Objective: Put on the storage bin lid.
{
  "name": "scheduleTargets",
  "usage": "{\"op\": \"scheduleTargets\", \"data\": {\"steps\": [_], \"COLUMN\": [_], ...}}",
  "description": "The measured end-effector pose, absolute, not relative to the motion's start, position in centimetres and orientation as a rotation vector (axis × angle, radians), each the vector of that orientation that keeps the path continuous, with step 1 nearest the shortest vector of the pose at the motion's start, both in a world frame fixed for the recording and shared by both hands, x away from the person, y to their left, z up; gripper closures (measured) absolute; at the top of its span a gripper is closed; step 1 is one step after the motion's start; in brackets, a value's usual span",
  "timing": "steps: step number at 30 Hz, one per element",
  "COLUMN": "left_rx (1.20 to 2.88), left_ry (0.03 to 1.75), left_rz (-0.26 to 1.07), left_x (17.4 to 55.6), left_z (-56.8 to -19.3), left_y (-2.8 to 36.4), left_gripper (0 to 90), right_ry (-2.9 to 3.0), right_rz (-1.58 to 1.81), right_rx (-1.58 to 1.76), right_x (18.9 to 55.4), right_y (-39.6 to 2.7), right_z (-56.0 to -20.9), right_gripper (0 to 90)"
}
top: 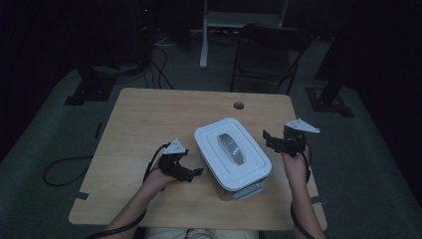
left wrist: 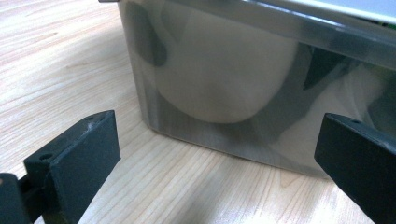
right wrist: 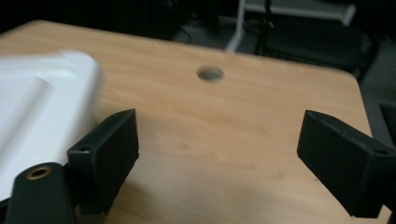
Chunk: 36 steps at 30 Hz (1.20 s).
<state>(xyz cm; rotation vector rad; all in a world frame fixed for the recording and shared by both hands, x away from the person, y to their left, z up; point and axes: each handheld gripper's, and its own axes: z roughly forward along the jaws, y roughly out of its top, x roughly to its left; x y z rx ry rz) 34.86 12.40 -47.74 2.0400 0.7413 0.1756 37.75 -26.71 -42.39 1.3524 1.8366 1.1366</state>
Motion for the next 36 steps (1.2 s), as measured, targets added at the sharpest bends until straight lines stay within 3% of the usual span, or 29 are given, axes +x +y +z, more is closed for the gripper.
{"op": "scheduleTargets", "data": {"steps": [7, 17, 36], "left_rx": [2.029, 2.056, 2.07], "left_ry": [0.759, 0.744, 0.789], "left_rz": [0.18, 0.181, 0.244], "left_x": [35.1, 35.1, 37.6], "left_z": [-47.9, -48.4, -48.2], "left_y": [12.2, 11.3, 12.3], "left_gripper": [0.8, 0.8, 0.8], "right_ry": [1.845, 1.948, 2.049], "right_rz": [1.134, 1.115, 1.262], "right_rx": [1.365, 1.466, 1.411], "right_x": [37.0, 38.0, 37.1], "right_y": [-26.7, -26.3, -23.6], "right_z": [-43.6, -49.7, -50.3], "right_gripper": [12.6, 13.2, 20.5]}}
